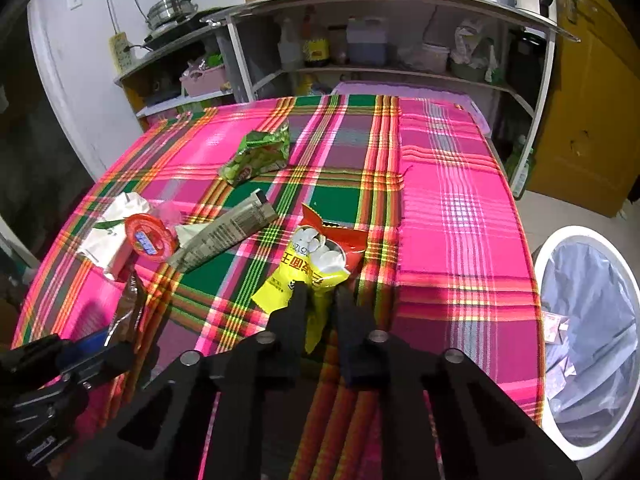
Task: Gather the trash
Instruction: 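Grasp the brown candy wrapper with the left gripper while the right gripper grasps the yellow snack bag, then carry the candy wrapper and snack bag over the bin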
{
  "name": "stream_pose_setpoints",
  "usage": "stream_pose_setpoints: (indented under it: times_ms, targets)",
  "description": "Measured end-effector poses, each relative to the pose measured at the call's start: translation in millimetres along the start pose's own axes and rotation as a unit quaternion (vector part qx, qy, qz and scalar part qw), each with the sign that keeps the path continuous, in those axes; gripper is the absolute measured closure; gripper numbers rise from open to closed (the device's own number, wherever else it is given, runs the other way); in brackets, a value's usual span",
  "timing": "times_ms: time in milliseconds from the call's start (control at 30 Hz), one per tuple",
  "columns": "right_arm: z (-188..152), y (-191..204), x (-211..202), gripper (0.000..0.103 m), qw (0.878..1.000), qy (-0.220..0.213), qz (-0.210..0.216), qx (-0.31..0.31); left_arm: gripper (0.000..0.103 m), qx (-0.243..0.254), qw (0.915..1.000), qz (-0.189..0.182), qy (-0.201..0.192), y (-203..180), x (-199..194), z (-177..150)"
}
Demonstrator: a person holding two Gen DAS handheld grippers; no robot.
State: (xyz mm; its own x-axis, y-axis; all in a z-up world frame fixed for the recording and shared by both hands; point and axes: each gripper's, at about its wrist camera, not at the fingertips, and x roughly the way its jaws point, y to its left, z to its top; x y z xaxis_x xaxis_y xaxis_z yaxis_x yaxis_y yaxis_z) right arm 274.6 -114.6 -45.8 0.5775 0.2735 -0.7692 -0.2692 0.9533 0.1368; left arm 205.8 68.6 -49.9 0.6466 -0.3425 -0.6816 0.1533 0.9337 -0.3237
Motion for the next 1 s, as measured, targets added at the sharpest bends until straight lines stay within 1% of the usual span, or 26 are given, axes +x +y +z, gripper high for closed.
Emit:
stream_pose_setpoints:
  times_ms: [167,433,800,1000]
  targets:
    - [-3.3,1.7,-8.1,0.094,1.0,-0.006,0.011,-0.003,0.084,0.003,0.9999,0.01,-0.001,-1.9,-4.2,-3.7]
    - [-17.3,2.1,-43.9,0.096,0.999,-0.031,0.025,-0.003,0.084,0.015,0.9998,0.011,-0.012,-13.8,-21.0,-10.5]
    - [-40.1,-14.5,-97.5,0.096,0.997,-0.061,0.036,0.02,0.084,0.045,0.9986,0.005,-0.026,-48.6,-45.3,-13.9]
    - [-52.5,-30.2,-128.4,0.096,0.996,-0.08,0.033,0.035,0.084,0.064,0.9973,-0.006,-0.033,-74.2,-54.4,-14.0]
